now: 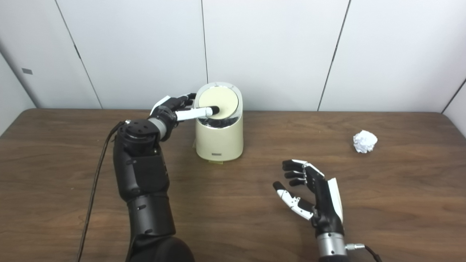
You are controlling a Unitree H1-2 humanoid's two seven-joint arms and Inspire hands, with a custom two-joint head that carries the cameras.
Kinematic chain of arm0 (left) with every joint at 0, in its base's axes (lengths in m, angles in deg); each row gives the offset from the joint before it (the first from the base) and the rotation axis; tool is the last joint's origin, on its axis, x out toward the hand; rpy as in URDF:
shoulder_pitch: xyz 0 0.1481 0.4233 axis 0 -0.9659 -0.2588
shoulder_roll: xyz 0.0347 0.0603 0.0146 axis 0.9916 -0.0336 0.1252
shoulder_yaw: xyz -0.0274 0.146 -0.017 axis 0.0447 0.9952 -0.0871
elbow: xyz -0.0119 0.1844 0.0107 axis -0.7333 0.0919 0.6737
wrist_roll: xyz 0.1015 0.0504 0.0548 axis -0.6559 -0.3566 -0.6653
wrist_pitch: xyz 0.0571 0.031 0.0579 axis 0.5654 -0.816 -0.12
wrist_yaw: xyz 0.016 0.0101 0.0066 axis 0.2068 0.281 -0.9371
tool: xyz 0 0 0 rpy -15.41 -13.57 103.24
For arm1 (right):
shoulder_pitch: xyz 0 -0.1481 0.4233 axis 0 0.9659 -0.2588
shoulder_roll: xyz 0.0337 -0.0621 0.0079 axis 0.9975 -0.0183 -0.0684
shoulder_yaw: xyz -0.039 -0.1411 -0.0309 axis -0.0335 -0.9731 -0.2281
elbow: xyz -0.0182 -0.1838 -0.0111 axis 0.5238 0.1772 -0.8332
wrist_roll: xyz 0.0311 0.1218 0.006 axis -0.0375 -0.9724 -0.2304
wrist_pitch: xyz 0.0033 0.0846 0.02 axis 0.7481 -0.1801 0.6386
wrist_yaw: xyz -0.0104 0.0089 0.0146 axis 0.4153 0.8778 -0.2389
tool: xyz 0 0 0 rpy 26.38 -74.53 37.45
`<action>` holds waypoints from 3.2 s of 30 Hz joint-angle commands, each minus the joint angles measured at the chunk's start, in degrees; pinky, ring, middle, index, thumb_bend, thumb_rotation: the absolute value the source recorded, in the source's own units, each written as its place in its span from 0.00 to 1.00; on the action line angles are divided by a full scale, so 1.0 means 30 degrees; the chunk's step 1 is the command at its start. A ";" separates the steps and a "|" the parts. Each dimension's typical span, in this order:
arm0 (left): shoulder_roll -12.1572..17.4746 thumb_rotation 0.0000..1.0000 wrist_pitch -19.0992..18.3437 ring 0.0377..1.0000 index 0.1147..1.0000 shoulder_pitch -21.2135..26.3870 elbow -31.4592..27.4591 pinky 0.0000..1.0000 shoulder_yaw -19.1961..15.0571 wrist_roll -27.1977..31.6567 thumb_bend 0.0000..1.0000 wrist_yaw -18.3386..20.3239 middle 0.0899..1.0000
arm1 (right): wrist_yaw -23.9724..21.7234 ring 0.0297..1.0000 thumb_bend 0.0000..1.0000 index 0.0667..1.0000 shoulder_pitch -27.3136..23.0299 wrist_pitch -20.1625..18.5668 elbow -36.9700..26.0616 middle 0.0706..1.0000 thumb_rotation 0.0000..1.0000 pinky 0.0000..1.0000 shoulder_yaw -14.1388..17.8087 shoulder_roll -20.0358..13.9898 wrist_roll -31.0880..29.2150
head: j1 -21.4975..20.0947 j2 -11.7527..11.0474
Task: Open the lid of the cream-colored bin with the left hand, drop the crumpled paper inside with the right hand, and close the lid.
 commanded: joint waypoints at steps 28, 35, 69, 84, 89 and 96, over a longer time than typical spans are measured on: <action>0.1455 0.00 -0.0069 1.00 1.00 -0.0091 0.1467 1.00 0.6594 -0.0291 0.90 -0.6934 1.00 | 0.0706 0.58 0.27 0.61 -0.0038 0.1046 0.0687 0.61 0.14 0.50 -0.0979 0.0655 0.1275 | -0.0393 0.0123; 0.4369 0.00 0.0029 1.00 1.00 -0.1437 0.1478 1.00 1.2772 -0.1303 0.96 -0.9194 1.00 | 0.0884 0.58 0.27 0.60 -0.0167 0.0811 0.0662 0.61 0.16 0.51 -0.1079 0.0824 0.1262 | -0.0391 0.0147; 0.4967 1.00 -0.0069 1.00 1.00 -0.0490 0.0401 1.00 1.1244 0.5869 0.92 -0.8178 1.00 | 0.1266 0.56 0.29 0.61 -0.1258 0.0645 0.2109 0.62 0.14 0.47 -0.1590 0.0843 0.1867 | -0.0480 -0.0710; 0.5495 0.69 0.1298 0.93 0.95 -0.3506 -0.5889 0.88 0.9831 1.3732 0.36 -1.1786 0.96 | 0.1479 0.57 0.29 0.61 -0.1759 0.0967 0.2917 0.62 0.15 0.49 -0.1501 0.0449 0.1377 | -0.0495 -0.0970; 0.6018 0.61 0.4275 0.85 0.87 -0.5674 -0.6756 0.79 0.8806 1.8129 0.24 -1.2029 0.88 | 0.1427 0.56 0.29 0.61 -0.1811 0.1081 0.2935 0.61 0.16 0.48 -0.1480 0.0258 0.1266 | -0.0426 -0.0989; 0.6740 0.58 0.6564 0.84 0.82 -0.8267 -0.7351 0.79 0.8758 2.1566 0.29 -1.2180 0.85 | 0.1326 0.56 0.29 0.61 -0.1830 0.1079 0.2796 0.60 0.24 0.47 -0.1335 -0.0004 0.0851 | -0.0533 -0.1037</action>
